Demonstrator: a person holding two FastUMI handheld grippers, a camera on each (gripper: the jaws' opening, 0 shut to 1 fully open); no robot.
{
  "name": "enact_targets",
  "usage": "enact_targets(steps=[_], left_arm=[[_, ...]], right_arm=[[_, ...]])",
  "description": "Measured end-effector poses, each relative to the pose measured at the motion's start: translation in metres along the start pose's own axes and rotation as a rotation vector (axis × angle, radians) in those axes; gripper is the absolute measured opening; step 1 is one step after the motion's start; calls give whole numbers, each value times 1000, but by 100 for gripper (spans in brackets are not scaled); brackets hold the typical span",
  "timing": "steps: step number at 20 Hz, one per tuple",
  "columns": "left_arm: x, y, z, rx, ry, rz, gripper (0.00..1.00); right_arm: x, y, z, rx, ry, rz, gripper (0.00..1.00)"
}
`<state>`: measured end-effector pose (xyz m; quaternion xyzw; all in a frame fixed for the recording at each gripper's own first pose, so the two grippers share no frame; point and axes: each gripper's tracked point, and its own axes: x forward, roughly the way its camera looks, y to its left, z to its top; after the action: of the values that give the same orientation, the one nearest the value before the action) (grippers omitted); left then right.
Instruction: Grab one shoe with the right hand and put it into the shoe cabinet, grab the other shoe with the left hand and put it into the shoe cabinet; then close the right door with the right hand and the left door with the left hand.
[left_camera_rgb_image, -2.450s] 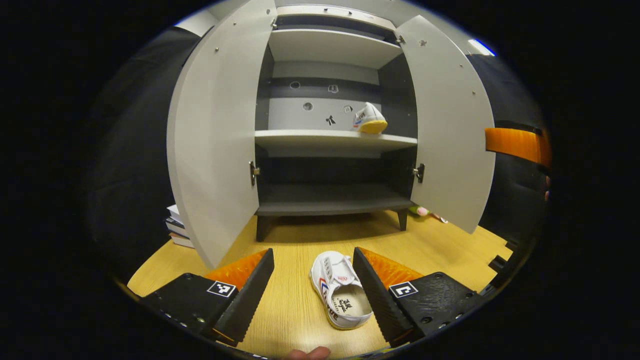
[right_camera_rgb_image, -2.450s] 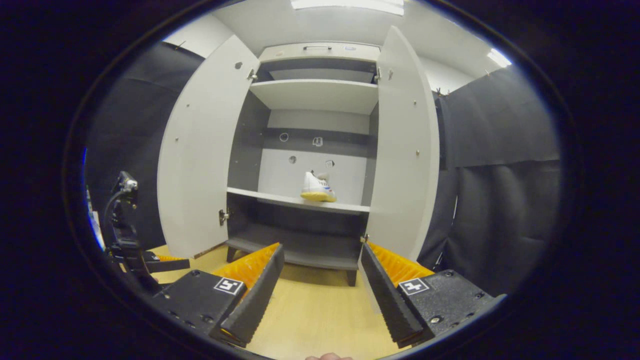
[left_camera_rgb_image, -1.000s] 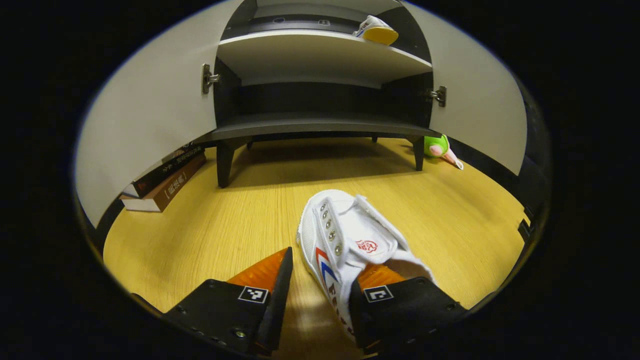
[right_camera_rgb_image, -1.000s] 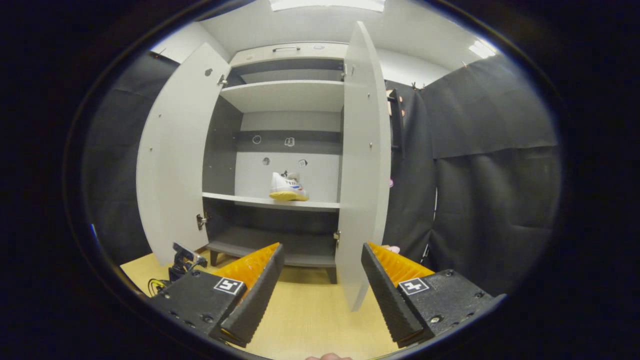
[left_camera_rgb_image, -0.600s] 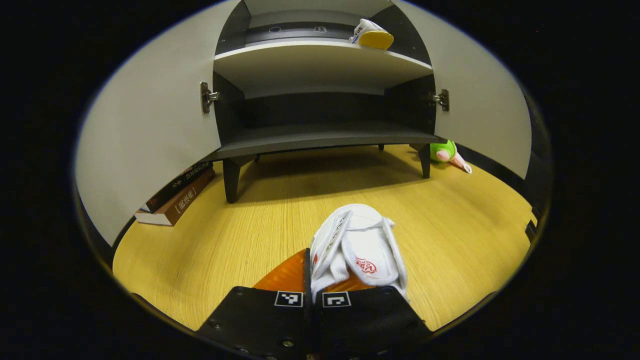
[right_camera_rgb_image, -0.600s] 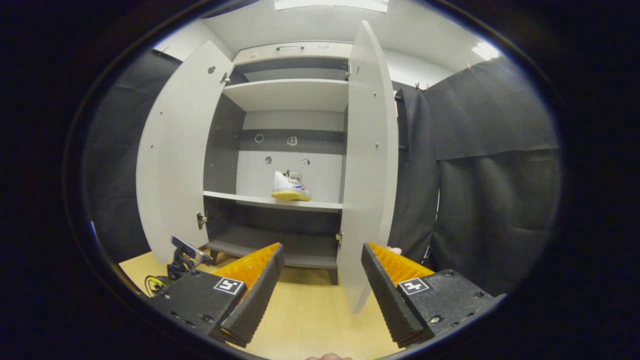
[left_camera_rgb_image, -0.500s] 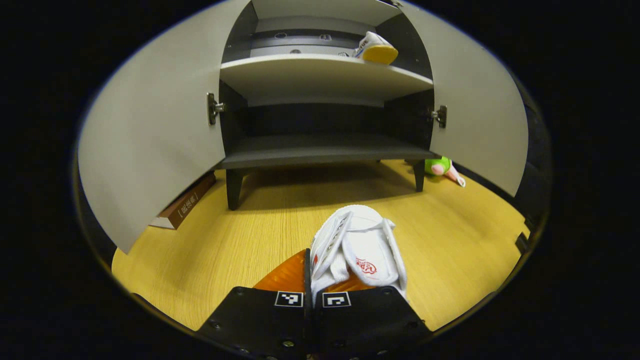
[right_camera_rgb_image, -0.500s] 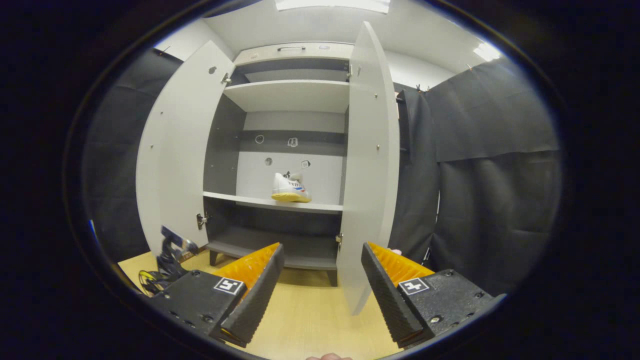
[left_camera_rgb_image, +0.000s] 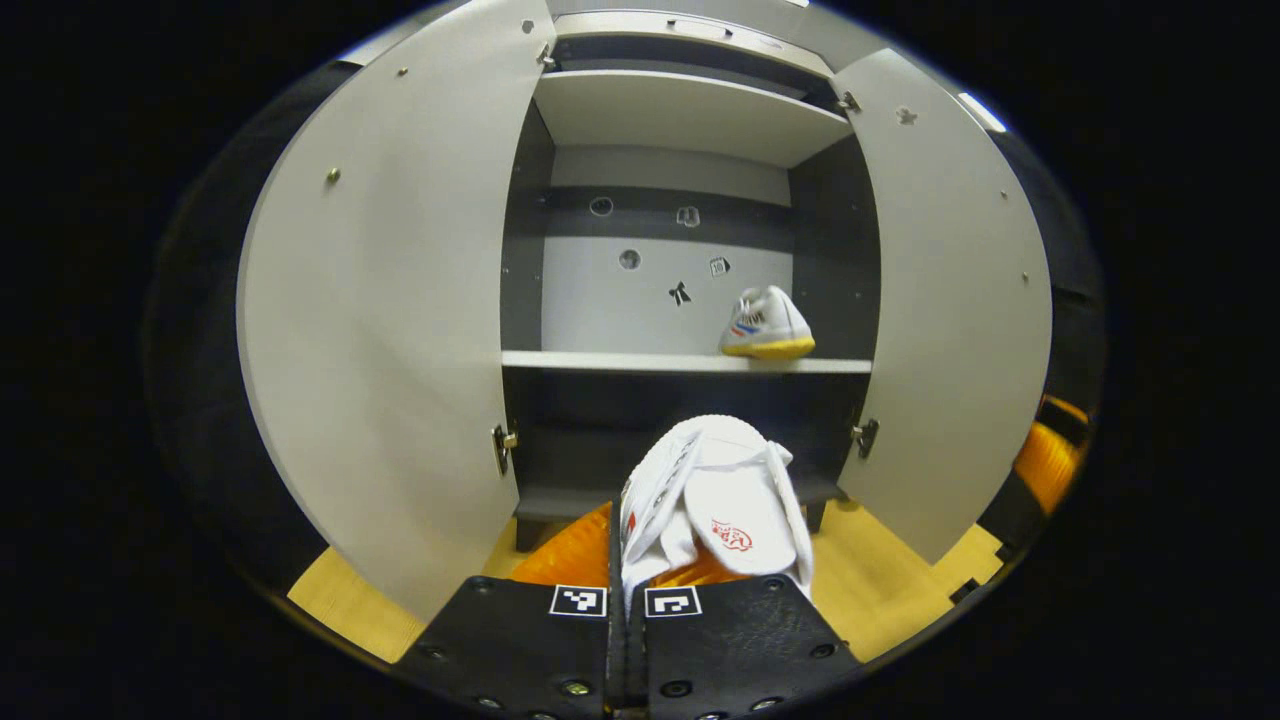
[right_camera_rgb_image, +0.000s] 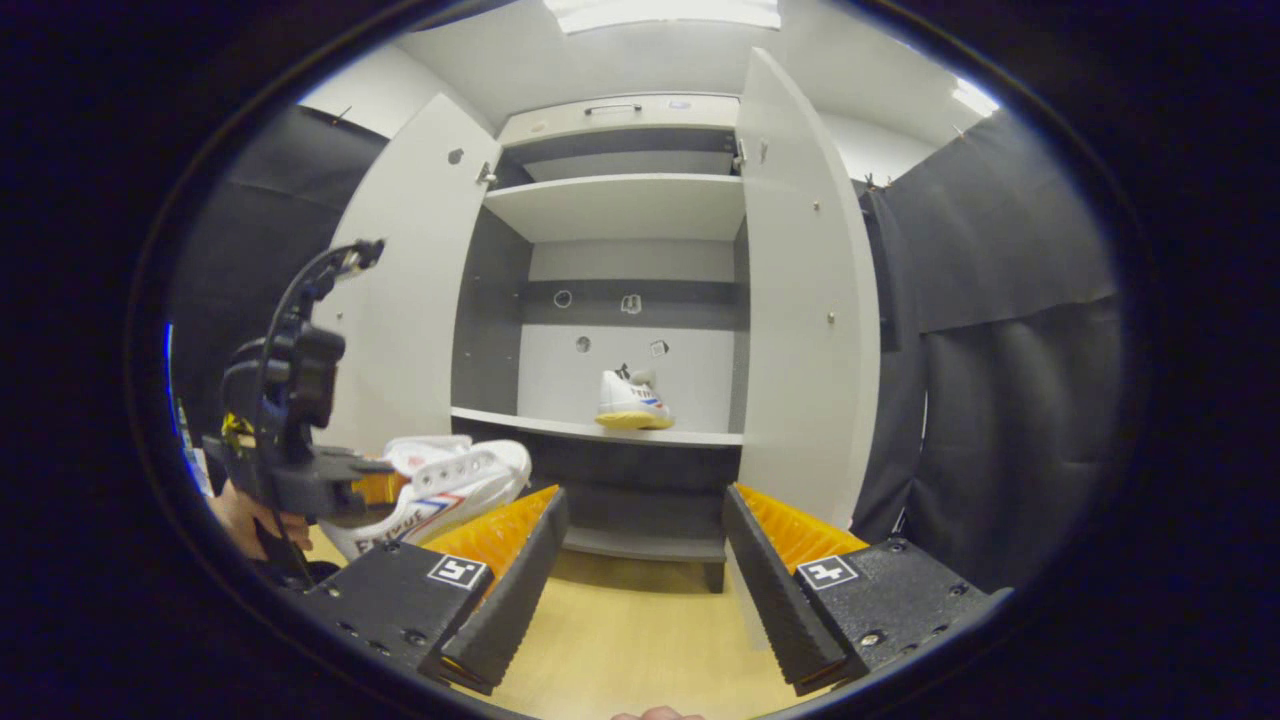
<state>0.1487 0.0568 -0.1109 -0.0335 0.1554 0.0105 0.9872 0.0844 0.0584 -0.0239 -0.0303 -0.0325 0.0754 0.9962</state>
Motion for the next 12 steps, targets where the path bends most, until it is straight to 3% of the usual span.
enact_targets(steps=[2, 3, 4, 5, 6, 8, 9, 10, 12], left_arm=[[13, 1, 18, 6, -29, 34, 0], [29, 3, 37, 16, -35, 44, 11], [44, 3, 50, 25, -37, 54, 0], [61, 6, 61, 16, -32, 64, 11], [78, 6, 69, -5, -16, 67, 0], [112, 9, 83, -56, 7, 79, 0], [127, 12, 91, -62, 11, 97, 11], [142, 15, 100, -56, 16, 119, 0], [173, 21, 114, -37, 34, 154, 0]], right_arm=[[0, 8, 1, -4, -3, 20, 98], [-1, 10, 3, -6, -7, 27, 98], [-2, 11, 4, -6, -7, 30, 98], [-1, 11, 3, -3, -6, 32, 97], [-3, 12, 4, 0, -6, 33, 98], [-4, 9, 4, 4, -5, 27, 98], [-4, 7, 3, 2, -3, 23, 98], [-4, 4, 4, -2, -2, 19, 98], [-5, -1, 5, -9, -4, 8, 98]])
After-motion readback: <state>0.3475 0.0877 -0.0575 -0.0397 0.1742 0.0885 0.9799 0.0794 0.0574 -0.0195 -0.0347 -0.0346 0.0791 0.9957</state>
